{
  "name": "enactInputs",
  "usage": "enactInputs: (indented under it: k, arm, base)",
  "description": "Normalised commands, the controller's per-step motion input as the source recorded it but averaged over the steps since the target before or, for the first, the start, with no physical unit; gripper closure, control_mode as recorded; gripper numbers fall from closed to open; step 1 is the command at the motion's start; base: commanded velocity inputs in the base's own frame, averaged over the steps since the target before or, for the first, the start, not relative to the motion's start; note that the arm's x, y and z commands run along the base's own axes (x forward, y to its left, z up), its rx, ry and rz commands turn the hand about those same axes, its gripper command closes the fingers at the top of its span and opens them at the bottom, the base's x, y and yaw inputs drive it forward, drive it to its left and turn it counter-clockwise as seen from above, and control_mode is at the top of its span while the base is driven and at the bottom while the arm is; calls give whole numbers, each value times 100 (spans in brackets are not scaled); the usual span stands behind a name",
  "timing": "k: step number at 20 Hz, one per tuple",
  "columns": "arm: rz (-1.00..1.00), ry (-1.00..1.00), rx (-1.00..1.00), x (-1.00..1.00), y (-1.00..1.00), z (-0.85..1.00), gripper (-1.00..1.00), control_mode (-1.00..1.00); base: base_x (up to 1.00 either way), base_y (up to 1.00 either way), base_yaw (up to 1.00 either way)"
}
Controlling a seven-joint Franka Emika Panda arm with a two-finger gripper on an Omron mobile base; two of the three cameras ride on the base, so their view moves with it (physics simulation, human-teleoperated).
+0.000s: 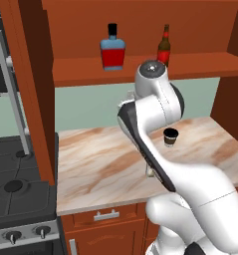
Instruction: Sort all alcoholic drinks to one cabinet, and non-alcoholic drinks to the other.
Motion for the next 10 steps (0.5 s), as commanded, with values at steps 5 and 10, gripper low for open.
enactInputs:
  k: [5, 10]
  arm:
    - [0, 18, 0, -3, -18, -35, -100, -100]
    - [0, 14, 0, -1, -18, -34, -100, -100]
  base:
    - [0, 0, 0]
    - [0, 0, 0]
